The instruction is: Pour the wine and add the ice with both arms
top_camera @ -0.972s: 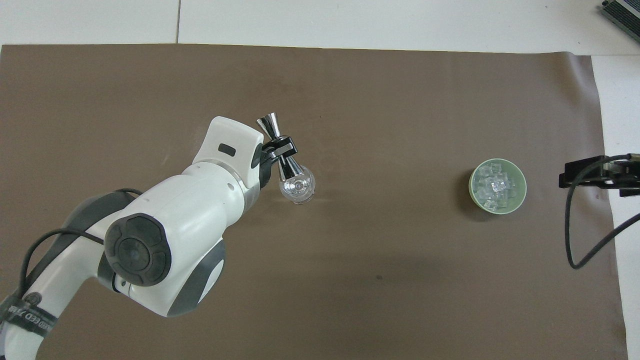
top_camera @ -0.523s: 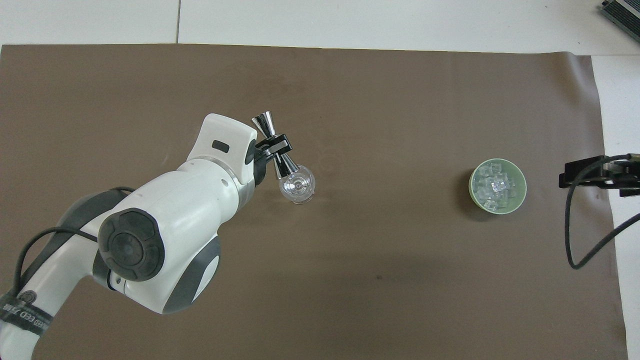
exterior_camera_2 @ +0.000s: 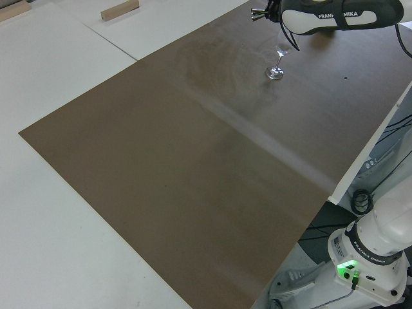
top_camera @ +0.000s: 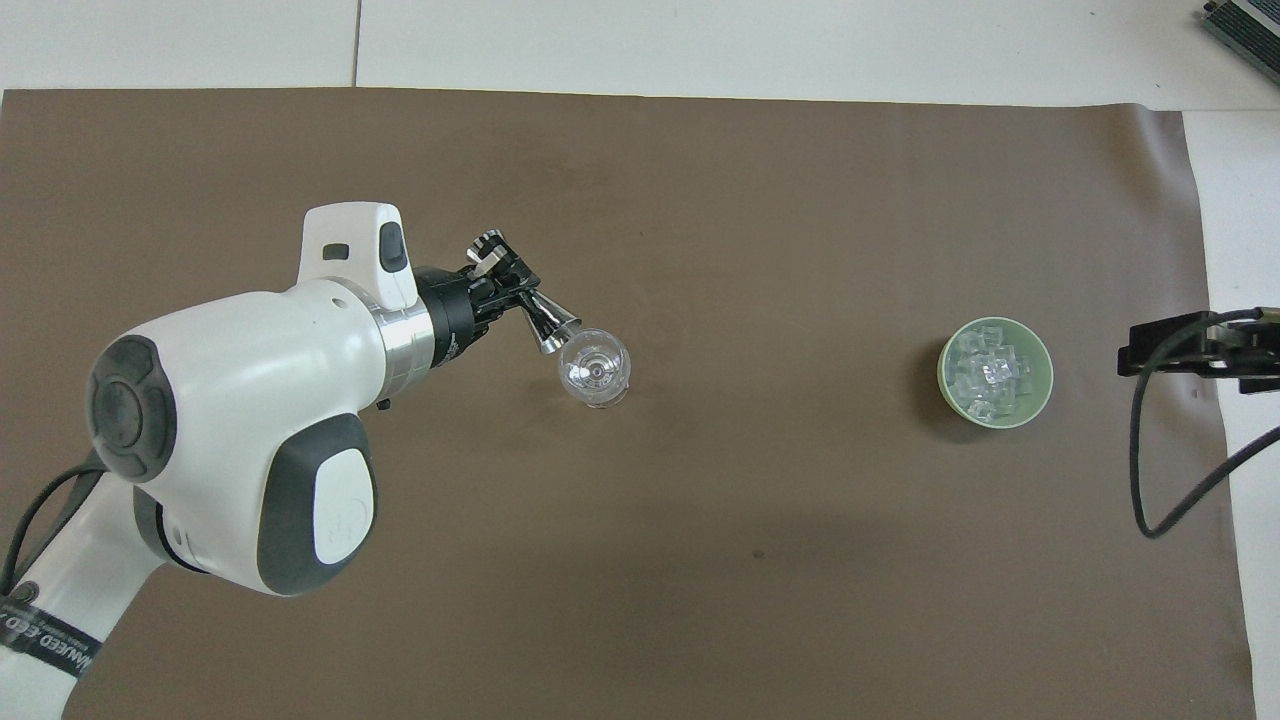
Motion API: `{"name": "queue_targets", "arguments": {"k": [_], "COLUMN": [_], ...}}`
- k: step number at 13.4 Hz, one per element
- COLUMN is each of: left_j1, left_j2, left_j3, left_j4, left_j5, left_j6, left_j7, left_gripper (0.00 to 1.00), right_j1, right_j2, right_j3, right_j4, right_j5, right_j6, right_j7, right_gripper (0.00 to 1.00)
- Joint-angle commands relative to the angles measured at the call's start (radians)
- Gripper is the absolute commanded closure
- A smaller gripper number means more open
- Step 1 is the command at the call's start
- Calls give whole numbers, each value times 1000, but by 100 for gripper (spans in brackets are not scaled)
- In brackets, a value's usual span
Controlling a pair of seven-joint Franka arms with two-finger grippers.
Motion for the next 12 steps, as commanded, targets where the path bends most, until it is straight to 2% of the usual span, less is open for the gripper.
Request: {"name": "queue_targets", "arguments": {"k": [1, 6, 9, 12], "left_j1": [69, 202, 265, 343], "left_j2": [-23, -15, -5, 29], "left_j3": [-5, -5, -5, -5], "left_j4": [-2, 0, -8, -14], "left_j5": [-133, -339, -417, -474], "left_j6": [-92, -246, -313, -380], "left_j7": [-4, 4, 4, 4], "left_gripper": [100, 100, 100, 100], "right_j1": [-16, 10, 9, 10], "right_j2": [-18, -20, -60, -54], "right_j3": [12, 13, 12, 12], "right_j4": [-18, -29, -165, -204], "right_j5": [5, 6, 8, 8], "right_j6": [-4, 35, 212, 238], "right_j7": [-26, -56, -162, -179], "right_gripper": [0, 0, 0, 0]}}
